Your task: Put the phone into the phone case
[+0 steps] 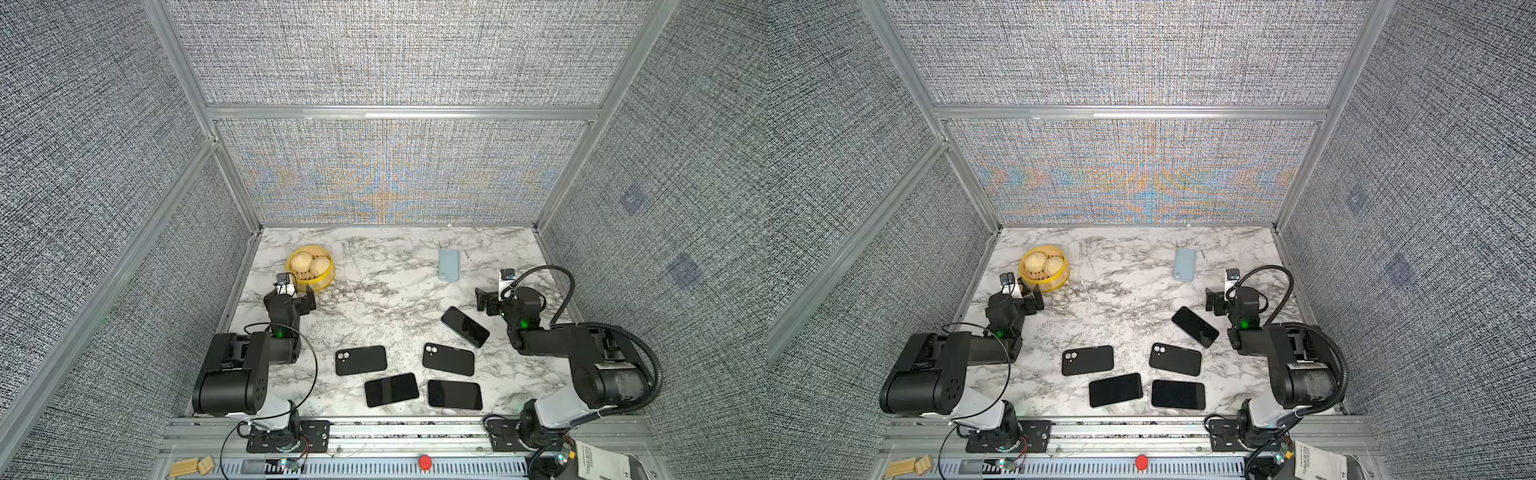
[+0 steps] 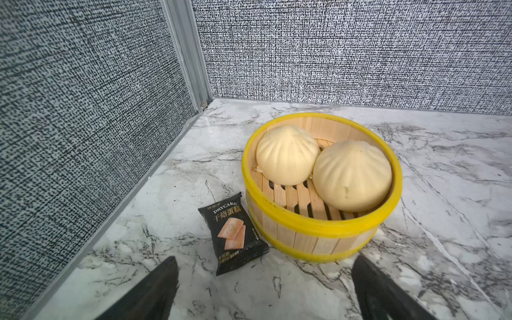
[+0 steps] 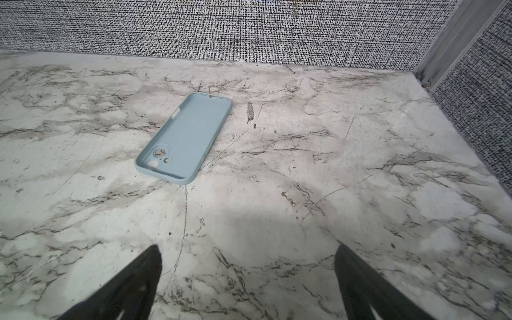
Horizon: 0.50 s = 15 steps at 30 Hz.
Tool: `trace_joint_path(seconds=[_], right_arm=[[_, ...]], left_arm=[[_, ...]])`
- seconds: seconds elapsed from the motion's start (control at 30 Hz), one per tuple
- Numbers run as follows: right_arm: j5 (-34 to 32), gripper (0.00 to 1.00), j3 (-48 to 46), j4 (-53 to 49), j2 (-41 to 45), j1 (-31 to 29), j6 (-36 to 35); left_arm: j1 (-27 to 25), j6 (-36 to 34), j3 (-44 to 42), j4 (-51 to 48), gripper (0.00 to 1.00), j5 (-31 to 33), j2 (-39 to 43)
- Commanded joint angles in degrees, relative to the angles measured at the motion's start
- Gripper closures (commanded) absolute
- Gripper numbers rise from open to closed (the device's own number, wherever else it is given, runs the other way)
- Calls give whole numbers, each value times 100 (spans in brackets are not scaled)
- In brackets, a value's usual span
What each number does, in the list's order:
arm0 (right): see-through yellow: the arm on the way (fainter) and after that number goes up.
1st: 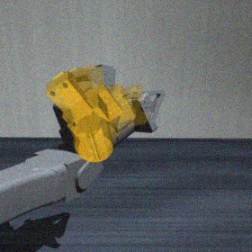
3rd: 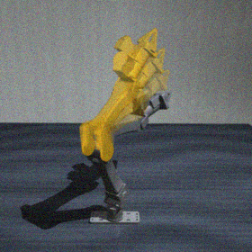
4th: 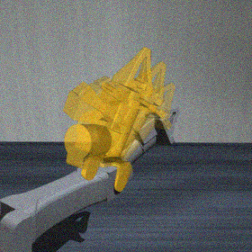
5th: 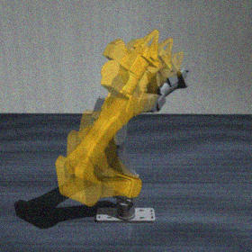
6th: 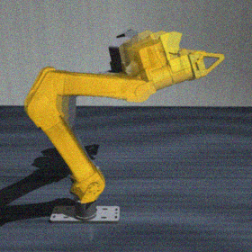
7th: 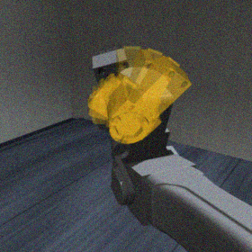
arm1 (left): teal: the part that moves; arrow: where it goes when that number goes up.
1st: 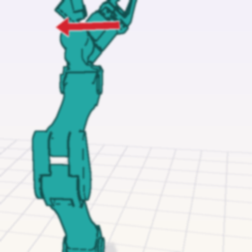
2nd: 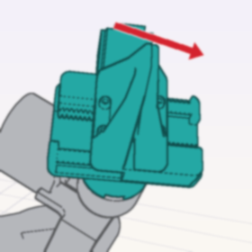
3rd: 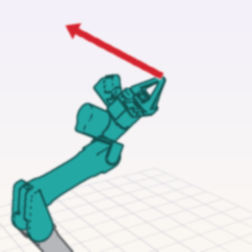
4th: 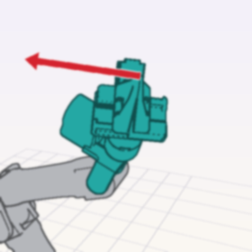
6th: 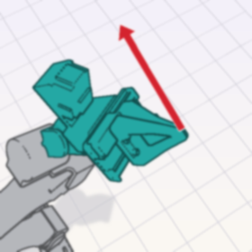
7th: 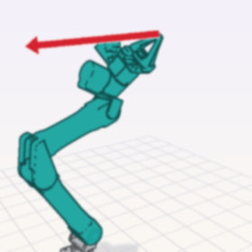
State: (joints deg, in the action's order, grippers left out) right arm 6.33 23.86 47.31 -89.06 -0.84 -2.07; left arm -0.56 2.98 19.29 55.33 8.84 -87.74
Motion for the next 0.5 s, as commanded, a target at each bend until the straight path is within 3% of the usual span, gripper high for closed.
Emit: trace_joint_path(seconds=[0.0,0.47], right_arm=[[166,1,-4,83,-15,47,-19],[213,1,-104,208,39,75,-4]], left_arm=[[12,-53,29,45,2,-47,-7],[12,-36,39,13,2,-67,-3]])
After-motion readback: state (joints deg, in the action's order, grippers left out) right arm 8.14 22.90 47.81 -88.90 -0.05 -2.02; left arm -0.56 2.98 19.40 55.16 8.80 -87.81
